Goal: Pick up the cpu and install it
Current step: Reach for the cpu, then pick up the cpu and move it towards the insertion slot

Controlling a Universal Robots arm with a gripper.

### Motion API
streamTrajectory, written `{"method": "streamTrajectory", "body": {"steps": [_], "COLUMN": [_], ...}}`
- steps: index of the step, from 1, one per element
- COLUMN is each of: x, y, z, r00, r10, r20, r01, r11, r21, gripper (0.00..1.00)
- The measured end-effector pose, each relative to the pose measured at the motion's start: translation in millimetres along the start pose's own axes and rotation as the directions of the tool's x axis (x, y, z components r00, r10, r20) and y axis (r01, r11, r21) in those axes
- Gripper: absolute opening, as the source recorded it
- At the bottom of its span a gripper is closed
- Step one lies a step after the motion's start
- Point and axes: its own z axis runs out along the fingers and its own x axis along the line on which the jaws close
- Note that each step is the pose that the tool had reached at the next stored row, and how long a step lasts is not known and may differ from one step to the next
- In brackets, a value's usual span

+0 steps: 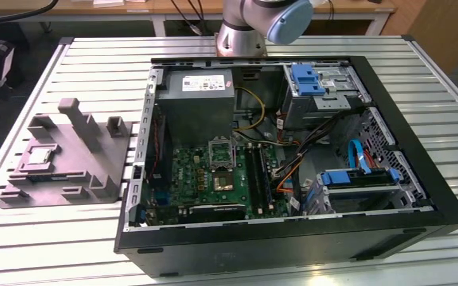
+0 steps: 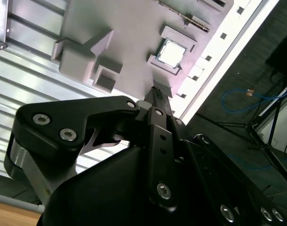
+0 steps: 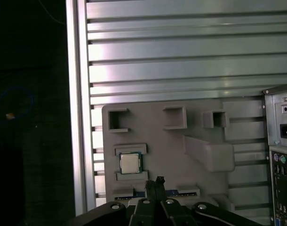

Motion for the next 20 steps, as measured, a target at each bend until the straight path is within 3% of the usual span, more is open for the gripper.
{"method": "streamTrajectory", "body": {"steps": [7,20], "x": [7.7,8.3], "y": [-0.7,-0.6], "z": [0.4,0.5], "r00": [1.0,1.0], "r10": [0.0,0.0], "r20": [-0.0003,-0.0003], "r01": [0.0,0.0], "r11": [1.0,1.0], "r21": [0.0,-0.0003], "gripper": [0.11,0.11]}}
